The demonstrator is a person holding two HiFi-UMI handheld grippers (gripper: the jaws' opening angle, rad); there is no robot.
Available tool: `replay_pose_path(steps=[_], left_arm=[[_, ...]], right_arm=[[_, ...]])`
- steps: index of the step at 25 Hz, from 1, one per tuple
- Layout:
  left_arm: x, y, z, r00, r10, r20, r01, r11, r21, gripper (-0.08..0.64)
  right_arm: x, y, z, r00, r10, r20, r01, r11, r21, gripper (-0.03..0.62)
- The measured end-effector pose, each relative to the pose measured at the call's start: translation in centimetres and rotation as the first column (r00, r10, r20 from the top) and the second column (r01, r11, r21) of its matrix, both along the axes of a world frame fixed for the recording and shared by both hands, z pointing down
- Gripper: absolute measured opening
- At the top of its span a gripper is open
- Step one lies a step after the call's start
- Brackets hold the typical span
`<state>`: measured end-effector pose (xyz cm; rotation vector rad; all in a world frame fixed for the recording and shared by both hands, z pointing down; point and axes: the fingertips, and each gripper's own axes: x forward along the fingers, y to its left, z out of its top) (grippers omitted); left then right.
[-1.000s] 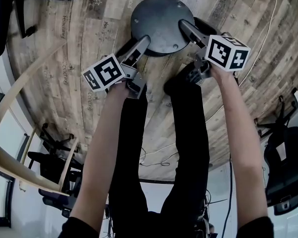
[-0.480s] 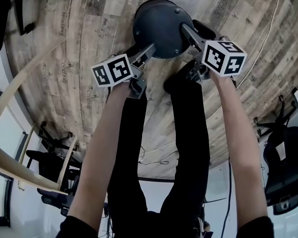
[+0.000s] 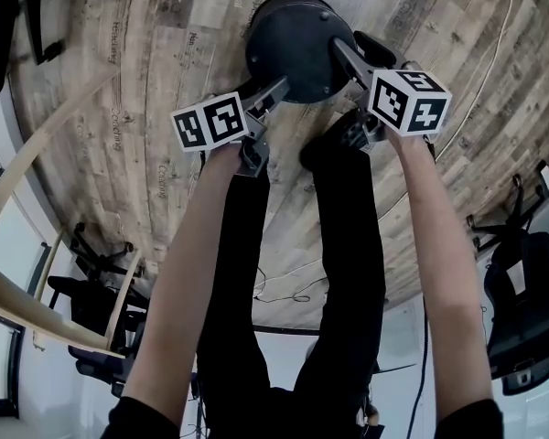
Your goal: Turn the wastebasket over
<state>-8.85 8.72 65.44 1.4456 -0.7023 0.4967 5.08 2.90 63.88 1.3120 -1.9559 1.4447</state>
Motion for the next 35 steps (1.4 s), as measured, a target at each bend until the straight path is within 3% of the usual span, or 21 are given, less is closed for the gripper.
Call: replay_pose_path(steps=[6, 11, 17, 24, 30, 35], left_arm=[[-0.3, 0.3, -0.8, 0.998, 0.029, 0.048, -0.028, 0.999, -0.02, 0.331], [-0.6, 0.5, -4.3, 0.998, 0.038, 0.055, -0.038, 0.999, -0.01, 0.324], [-1.2, 0.4, -10.9, 0.994, 0.082, 0.077, -0.085, 0.996, 0.029, 0.296], [-0.1, -1.9, -20.0, 0.977, 0.204, 0.061, -0.21, 0.968, 0.138, 0.252], [0.1, -3.4, -29.3, 0.982, 0.188, 0.028, -0.189, 0.953, 0.236, 0.169], [-1.0, -2.4, -36.5, 0.982, 0.187, -0.004, -0.179, 0.946, 0.269, 0.088]], right_arm=[[-0.1, 0.2, -1.4, 0.999, 0.024, -0.039, -0.025, 0.999, -0.023, 0.187], [-0.6, 1.2, -4.7, 0.999, 0.005, -0.043, -0.007, 0.999, -0.041, 0.187], [-1.5, 2.5, -10.9, 0.999, -0.014, -0.043, 0.012, 0.999, -0.045, 0.186], [-0.8, 1.0, -19.6, 0.996, -0.008, -0.084, 0.01, 1.0, 0.017, 0.155], [-0.3, 1.3, -28.7, 0.993, 0.024, -0.119, -0.014, 0.996, 0.083, 0.098], [-1.9, 3.5, -36.4, 0.993, 0.082, -0.081, -0.071, 0.989, 0.127, 0.072]])
